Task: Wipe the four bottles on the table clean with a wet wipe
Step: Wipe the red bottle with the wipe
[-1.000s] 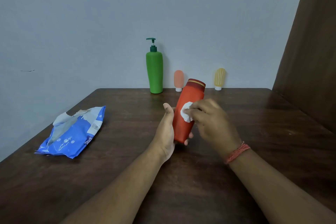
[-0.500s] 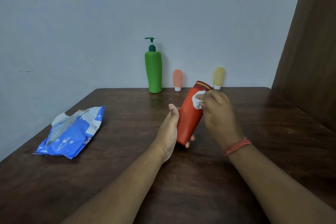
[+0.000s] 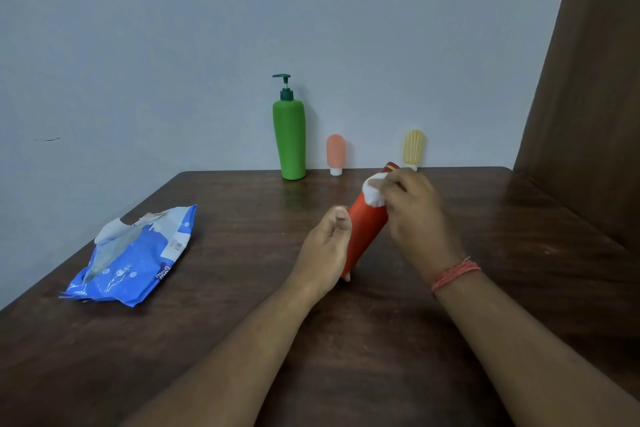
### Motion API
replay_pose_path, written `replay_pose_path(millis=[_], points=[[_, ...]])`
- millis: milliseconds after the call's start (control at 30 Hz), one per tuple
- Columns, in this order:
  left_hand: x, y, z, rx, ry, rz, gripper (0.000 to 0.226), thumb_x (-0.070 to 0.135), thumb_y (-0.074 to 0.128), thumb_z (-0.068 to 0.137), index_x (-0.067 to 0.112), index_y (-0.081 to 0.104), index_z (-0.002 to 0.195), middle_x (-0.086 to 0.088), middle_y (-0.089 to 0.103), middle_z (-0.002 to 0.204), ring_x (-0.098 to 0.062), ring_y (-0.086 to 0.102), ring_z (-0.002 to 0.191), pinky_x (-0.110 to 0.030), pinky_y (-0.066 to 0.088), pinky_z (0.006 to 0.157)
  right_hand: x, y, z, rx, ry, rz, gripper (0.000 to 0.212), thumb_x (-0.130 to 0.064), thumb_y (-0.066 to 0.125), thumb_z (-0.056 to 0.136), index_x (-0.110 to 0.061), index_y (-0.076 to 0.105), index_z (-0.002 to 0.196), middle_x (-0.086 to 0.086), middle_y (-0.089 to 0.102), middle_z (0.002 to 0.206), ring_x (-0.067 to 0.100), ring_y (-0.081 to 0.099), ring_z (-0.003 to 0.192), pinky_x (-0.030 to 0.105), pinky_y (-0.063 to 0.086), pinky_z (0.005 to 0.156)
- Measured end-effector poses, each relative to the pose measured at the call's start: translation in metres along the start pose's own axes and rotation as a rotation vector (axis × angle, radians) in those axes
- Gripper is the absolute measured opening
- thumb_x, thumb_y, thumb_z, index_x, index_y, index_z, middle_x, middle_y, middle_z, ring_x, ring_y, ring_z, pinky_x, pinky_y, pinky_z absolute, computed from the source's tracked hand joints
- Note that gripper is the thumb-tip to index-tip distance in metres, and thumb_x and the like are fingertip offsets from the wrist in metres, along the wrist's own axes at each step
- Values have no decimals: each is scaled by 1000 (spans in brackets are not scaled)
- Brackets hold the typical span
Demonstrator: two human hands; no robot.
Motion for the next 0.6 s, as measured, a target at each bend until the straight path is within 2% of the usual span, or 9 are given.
replay_pose_path(millis=[67,133,233,300,367,500,533,600], points=[[3,3,0,16,77,73,56,69,19,87,33,49,118,-6,63,103,-12,61,57,-31,55,54,5,-3,2,50,120,11,32,-3,44,82,-8,68,103,4,55,102,22,55,97,35,51,81],[7,2,1,40,120,111,57,68,19,87,32,50,118,-1,61,103,-13,62,63,-24,53,51,0,-2,0,-13,66,22,29,2,52,81,-11,66,103,3,54,105,20,53,100,35,52,83],[-1,-1,6,85,174,155,72,79,16,85,29,53,123,9,58,104,-16,64,85,-27,54,62,-10,-1,-3,-159,-77,-22,41,7,67,72,-15,67,107,3,56,109,21,54,106,35,54,83],[-5,-2,11,81,236,249,92,91,13,77,26,53,128,8,56,109,-14,62,94,-29,55,72,-7,-4,0,-144,9,-89,42,1,71,73,-17,68,112,3,57,112,24,55,108,40,54,85],[-8,-4,14,77,285,333,101,94,13,74,21,53,131,7,54,114,-9,57,99,-26,52,78,-8,-6,1,-146,97,-104,44,0,74,72,-18,67,111,4,57,114,26,55,108,41,55,84],[-8,-8,17,115,336,339,93,92,22,77,20,55,125,10,53,109,0,54,92,-13,38,72,-29,3,-9,-251,-122,-30,44,4,74,69,-16,69,108,4,55,106,23,58,96,36,55,68],[-8,-8,17,114,341,339,91,91,23,77,20,55,124,10,53,110,0,54,92,-12,37,71,-27,3,-8,-229,-133,-34,43,4,74,70,-16,69,107,4,55,103,23,58,93,33,52,67],[-8,-8,17,107,299,393,93,87,22,75,18,51,130,7,54,117,-4,53,94,-11,38,71,-14,0,-2,-166,-3,-51,43,3,74,71,-18,70,108,5,55,104,26,59,98,34,52,74]])
Point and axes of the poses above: each hand's wrist, its own z-axis towards the middle knuckle, its own y-axis out of the palm, x = y × z, the point moved 3 cm from there along z, towards the middle knuckle
